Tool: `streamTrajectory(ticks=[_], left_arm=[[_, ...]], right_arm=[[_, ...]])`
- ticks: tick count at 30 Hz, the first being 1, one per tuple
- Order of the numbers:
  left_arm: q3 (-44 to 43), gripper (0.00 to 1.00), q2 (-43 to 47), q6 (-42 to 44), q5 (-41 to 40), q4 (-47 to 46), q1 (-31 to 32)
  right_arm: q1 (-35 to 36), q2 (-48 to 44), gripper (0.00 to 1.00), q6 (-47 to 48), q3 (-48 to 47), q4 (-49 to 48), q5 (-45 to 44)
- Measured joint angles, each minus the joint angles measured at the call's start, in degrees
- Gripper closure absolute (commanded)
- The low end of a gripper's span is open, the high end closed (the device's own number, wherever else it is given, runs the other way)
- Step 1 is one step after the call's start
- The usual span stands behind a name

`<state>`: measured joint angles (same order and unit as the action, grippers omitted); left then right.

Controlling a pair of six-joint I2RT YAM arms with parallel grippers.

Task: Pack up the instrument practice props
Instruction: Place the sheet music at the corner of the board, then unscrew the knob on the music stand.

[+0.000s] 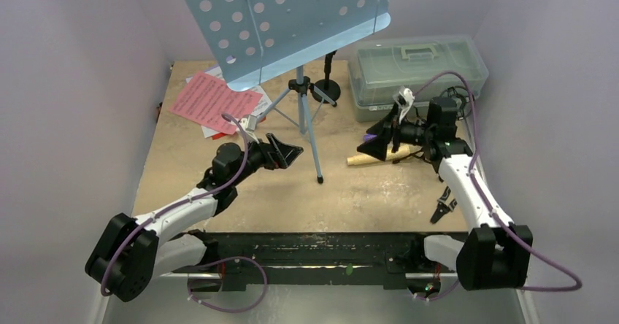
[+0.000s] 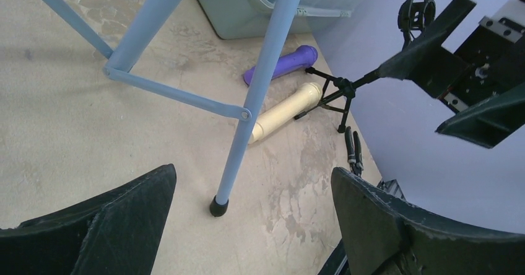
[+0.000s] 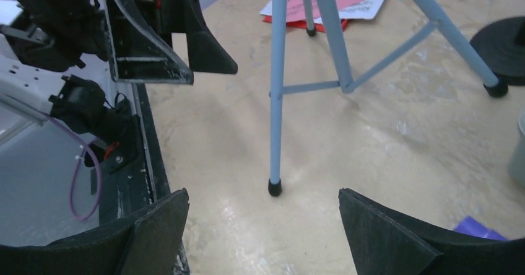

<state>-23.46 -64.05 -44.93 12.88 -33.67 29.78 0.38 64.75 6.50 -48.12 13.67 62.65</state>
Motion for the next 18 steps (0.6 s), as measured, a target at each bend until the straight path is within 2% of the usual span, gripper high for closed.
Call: streamTrajectory(ticks=[2, 4, 7, 11, 13, 15, 18], left_arm=[[0.3, 0.05, 0.5, 0.0, -0.3, -0.1, 0.0], [1.0, 0.05, 1.1, 0.0, -0.6, -0.2, 0.0], [1.8, 0.05, 1.2, 0.0, -0.8, -0.2, 0.1], [1.8, 0.05, 1.2, 0.0, -1.2, -0.2, 0.3], [1.8, 0.05, 1.2, 0.1, -1.4, -0.2, 0.3], [1.8, 0.05, 1.2, 0.1, -1.4, -0.2, 0.3], [1.8, 0.05, 1.2, 0.1, -1.4, -0.3, 0.3]], right_arm=[[2.1, 2.9, 0.08, -4.5, -2.1, -4.9, 0.1], [3.3, 6.1, 0.09, -11.2, -3.6, -13.9, 0.1], [4.8, 10.5, 0.12, -22.8, -3.7, -30.9, 0.0], [8.0, 18.0, 0.23, -40.6, -3.7, -59.9, -1.3], [9.4, 22.0, 0.24, -47.9, -4.1, -71.7, -2.2], [10.4, 25.7, 0.25, -52.9, -5.0, -79.5, -3.4], [11.2, 29.7, 0.25, -55.9, -6.2, -84.7, -5.5]])
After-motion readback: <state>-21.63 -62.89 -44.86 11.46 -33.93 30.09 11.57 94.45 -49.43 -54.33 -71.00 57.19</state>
